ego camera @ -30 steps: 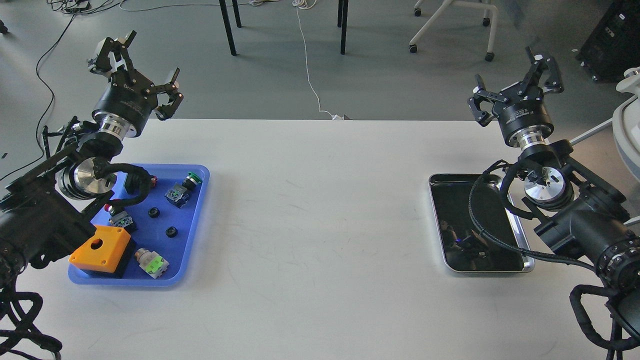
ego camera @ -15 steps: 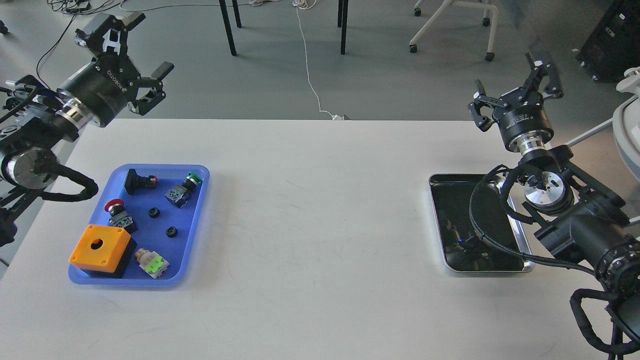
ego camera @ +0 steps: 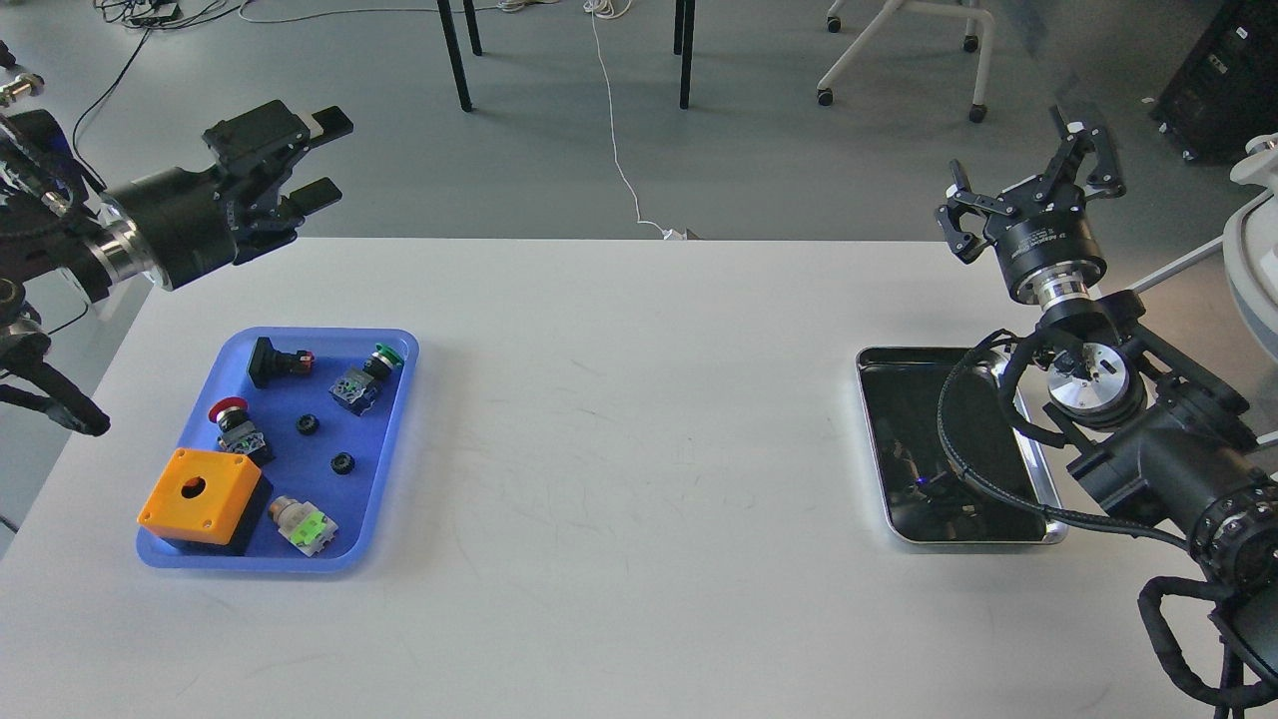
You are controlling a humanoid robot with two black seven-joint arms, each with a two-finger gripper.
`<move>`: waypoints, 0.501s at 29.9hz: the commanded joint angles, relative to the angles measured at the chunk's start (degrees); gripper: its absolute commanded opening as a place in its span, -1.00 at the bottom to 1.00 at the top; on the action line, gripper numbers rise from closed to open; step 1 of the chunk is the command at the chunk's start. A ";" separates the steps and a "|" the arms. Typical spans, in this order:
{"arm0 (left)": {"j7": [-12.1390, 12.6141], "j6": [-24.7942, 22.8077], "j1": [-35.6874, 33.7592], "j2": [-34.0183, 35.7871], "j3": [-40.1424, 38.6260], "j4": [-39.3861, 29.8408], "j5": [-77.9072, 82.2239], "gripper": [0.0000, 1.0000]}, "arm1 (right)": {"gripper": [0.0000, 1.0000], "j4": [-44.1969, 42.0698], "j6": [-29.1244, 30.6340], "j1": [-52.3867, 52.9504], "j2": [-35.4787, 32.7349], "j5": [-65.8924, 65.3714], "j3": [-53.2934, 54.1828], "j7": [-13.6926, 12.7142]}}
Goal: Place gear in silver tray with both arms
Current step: 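Move the left gripper over the blue tray toward a small black gear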
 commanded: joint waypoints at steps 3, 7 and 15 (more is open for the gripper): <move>-2.70 0.22 0.35 2.18 0.41 -3.33 14.46 0.96 | 0.98 -0.17 0.00 -0.23 -0.17 0.01 0.09 -0.01; -2.96 0.74 1.14 2.27 1.20 -3.51 22.92 0.95 | 0.98 -0.17 0.00 -0.23 -0.61 0.01 0.09 -0.01; -2.87 13.20 1.67 1.65 13.57 -2.46 44.87 0.89 | 0.98 -0.17 0.00 -0.23 -0.61 0.01 0.09 -0.01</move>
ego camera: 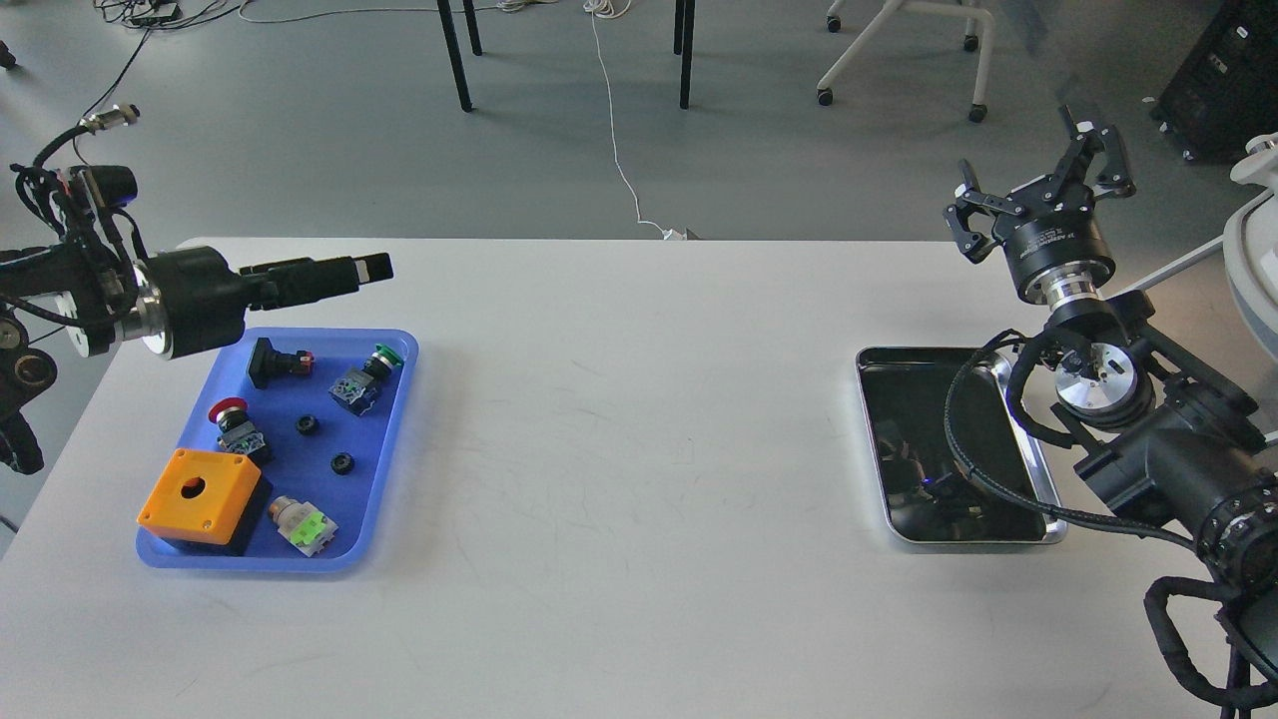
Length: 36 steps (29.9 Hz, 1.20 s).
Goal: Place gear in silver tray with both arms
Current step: 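Move the left gripper over the blue tray toward a small black gear, then lower the left gripper and grasp the small black gear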
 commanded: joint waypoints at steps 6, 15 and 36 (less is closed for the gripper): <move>0.05 18.35 -0.15 -3.81 15.93 10.41 18.17 0.89 | 0.98 0.09 0.00 0.27 0.08 0.00 0.08 0.00; -0.13 21.26 -0.06 -7.43 20.25 17.64 18.26 0.60 | 0.98 0.01 0.00 0.35 0.08 0.00 0.08 0.00; -2.46 22.23 0.29 -11.21 24.03 25.20 18.18 0.12 | 0.98 0.01 0.00 0.44 0.17 0.00 -0.01 0.00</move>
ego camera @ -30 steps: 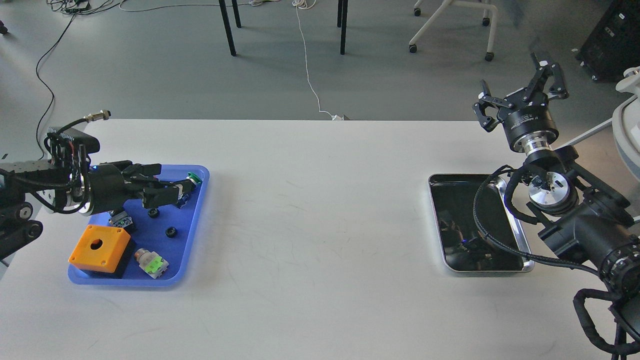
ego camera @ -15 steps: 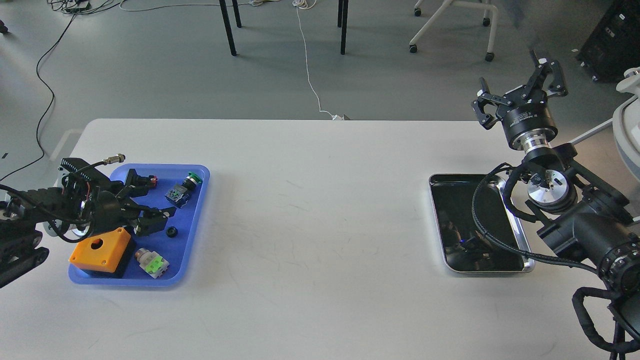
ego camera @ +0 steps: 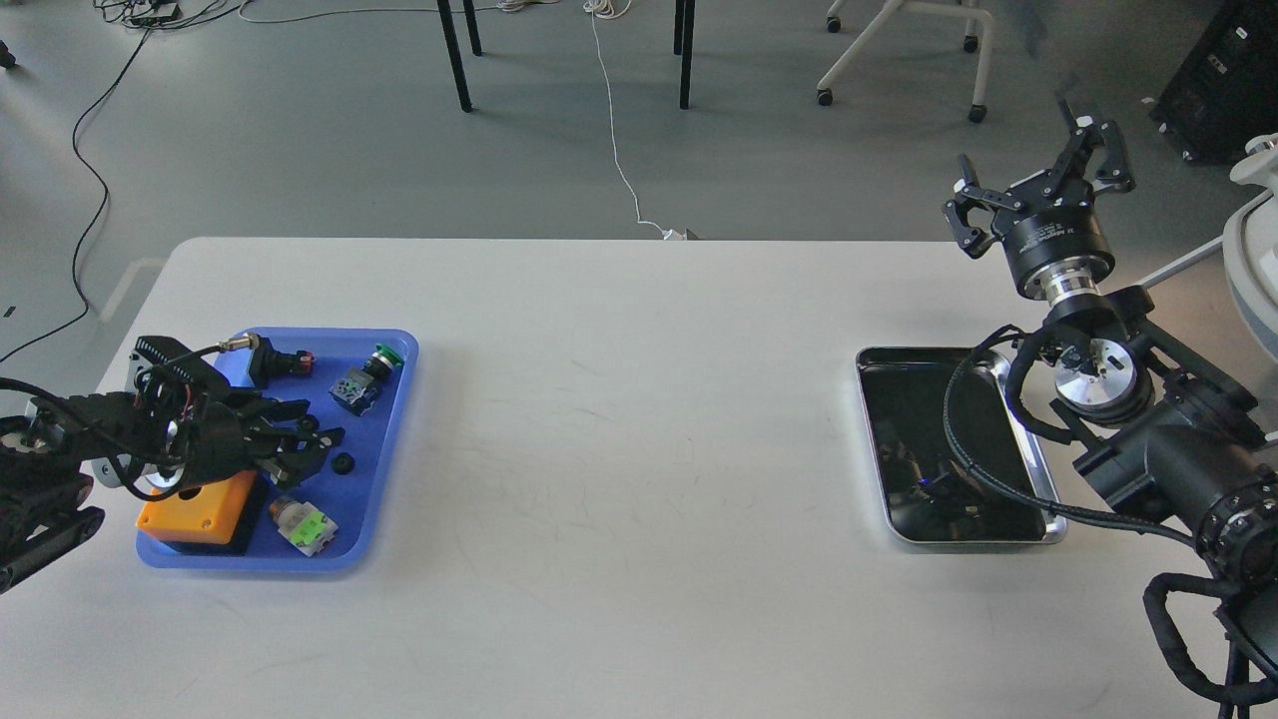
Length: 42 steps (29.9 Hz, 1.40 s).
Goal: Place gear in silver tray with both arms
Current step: 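Lower the left gripper and grasp the small black gear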
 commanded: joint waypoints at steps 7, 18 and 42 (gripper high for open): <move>0.01 0.16 0.12 0.02 0.04 1.43 -0.18 -0.02 | 0.98 0.00 0.00 0.00 0.09 0.00 -0.01 0.00; 0.01 0.25 0.21 0.02 0.04 1.43 -0.18 -0.37 | 0.98 0.09 0.00 -0.09 0.35 0.00 -0.01 0.09; 0.01 0.16 -4.19 5.19 -0.58 -3.56 -0.62 -0.66 | 0.99 0.09 0.00 0.17 0.00 0.00 -0.01 0.00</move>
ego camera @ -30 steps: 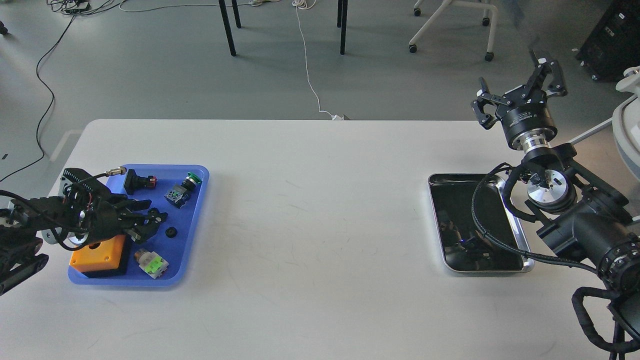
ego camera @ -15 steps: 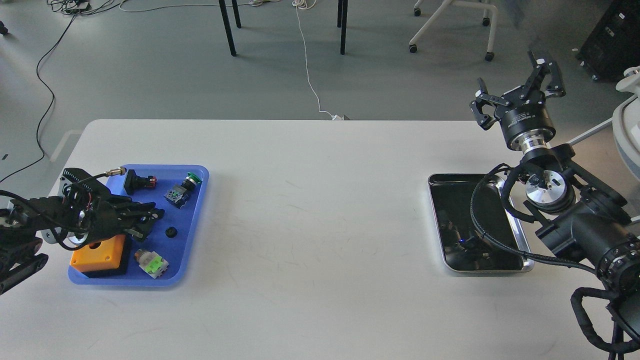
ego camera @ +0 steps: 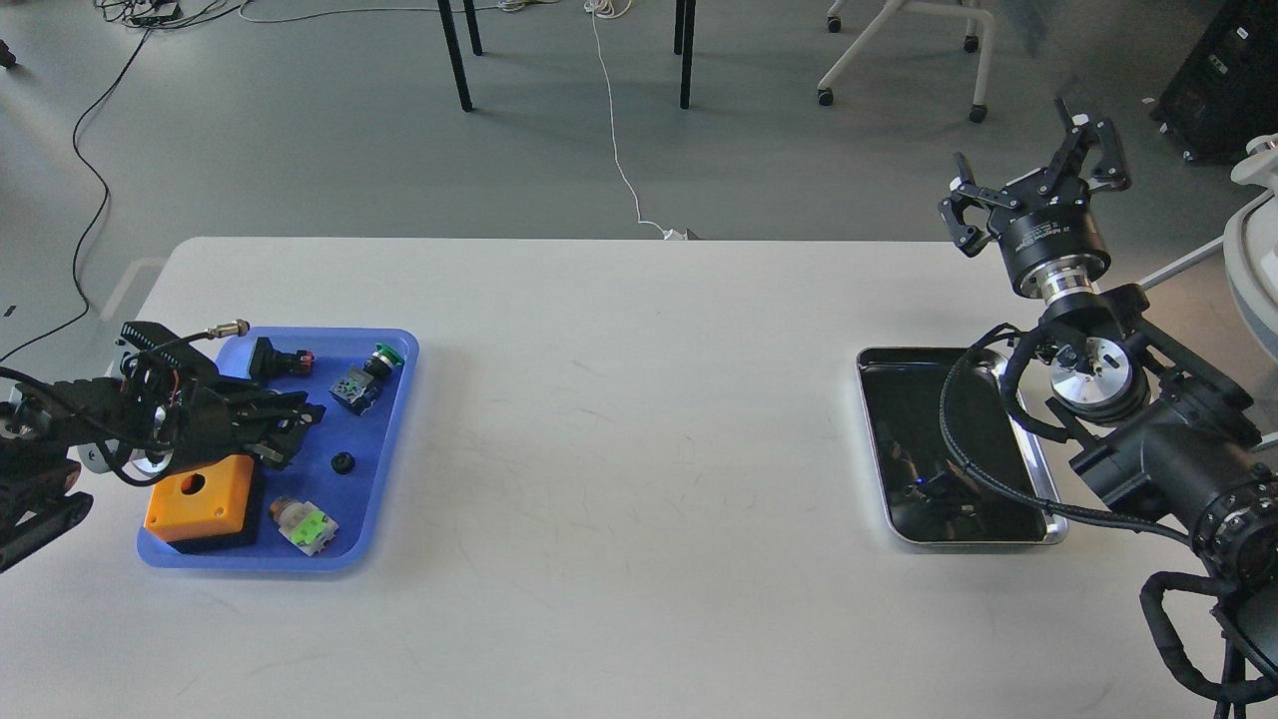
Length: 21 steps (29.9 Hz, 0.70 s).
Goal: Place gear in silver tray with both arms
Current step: 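Lower the left gripper and grasp the small black gear, then lift the gear and carry it with the left gripper toward the table center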
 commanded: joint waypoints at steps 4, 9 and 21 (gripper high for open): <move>-0.07 -0.29 -3.01 7.71 -0.28 -10.08 -0.15 -0.66 | 0.98 0.00 0.00 0.07 -0.10 -0.01 -0.02 -0.04; -0.07 -1.17 -8.11 9.48 -0.54 -13.34 -0.32 -0.65 | 0.98 0.08 0.00 0.16 -0.10 -0.01 -0.02 -0.04; -0.07 -6.71 -20.77 -1.85 -0.72 -15.54 -5.33 -0.65 | 0.98 0.17 0.00 0.07 -2.82 -0.01 -0.11 -0.13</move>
